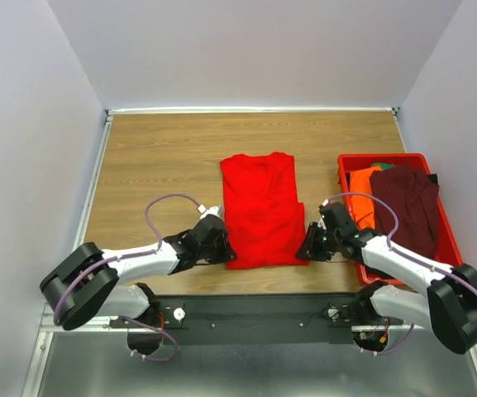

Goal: Fold and stack the t-shirts
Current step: Fold the tshirt

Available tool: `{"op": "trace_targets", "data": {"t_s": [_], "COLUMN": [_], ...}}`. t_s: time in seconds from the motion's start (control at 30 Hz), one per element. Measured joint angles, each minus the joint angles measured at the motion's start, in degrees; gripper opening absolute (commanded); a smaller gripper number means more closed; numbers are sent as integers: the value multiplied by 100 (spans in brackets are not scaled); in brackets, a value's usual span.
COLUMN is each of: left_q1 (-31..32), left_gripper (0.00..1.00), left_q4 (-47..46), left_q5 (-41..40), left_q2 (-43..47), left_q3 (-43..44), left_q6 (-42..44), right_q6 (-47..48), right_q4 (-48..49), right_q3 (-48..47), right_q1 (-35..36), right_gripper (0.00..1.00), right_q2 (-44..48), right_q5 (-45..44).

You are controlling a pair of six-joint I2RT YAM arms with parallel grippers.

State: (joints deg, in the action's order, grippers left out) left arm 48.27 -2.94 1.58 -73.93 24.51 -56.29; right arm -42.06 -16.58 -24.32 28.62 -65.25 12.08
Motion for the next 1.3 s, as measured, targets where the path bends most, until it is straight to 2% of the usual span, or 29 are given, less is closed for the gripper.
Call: {"op": "trace_targets", "data": {"t_s": [0.13, 0.23, 0.3, 0.37, 0.4, 0.53, 0.67, 0.83, 1.0, 1.13, 1.3], "left_q1": [129, 138, 136, 136, 136, -83, -667, -1661, -2538, -3032, -3565], "left_gripper": [0, 0, 0, 0, 0, 0, 0, 0, 1, 1, 1], "left_q4": [479, 848, 1134, 1353, 1427, 1499, 1351, 1296, 1349, 1333, 1331], "left_q5": [68, 81, 68, 50, 42, -7, -52, 31, 164, 446, 861], "left_q2": [409, 719, 911, 992, 1003, 999, 927, 815, 774, 780, 688], "left_q3": [-146, -190, -138, 17, 103, 498, 699, 909, 1604, 1910, 1915], "left_q6": [-168, -208, -184, -140, -105, 129, 442, 992, 1644, 2065, 2483], "right_q6": [-101, -140, -144, -136, -114, 85, 503, 1248, 1963, 2439, 2874], "right_q4": [-448, -765, -1047, -1268, -1362, -1582, -654, 450, 990, 1126, 1150], "right_q3": [184, 214, 181, 33, -94, -1296, -2608, -4190, -5713, -6531, -7060], "right_q1": [70, 81, 96, 96, 96, 101, 101, 101, 101, 101, 101], "right_gripper": [33, 39, 49, 54, 57, 57, 57, 52, 51, 51, 51], "right_q2": [407, 621, 791, 909, 925, 649, -295, -2507, -4496, -5462, -6098], "right_q5": [286, 422, 446, 435, 385, -127, -614, -732, -577, -267, 321]}}
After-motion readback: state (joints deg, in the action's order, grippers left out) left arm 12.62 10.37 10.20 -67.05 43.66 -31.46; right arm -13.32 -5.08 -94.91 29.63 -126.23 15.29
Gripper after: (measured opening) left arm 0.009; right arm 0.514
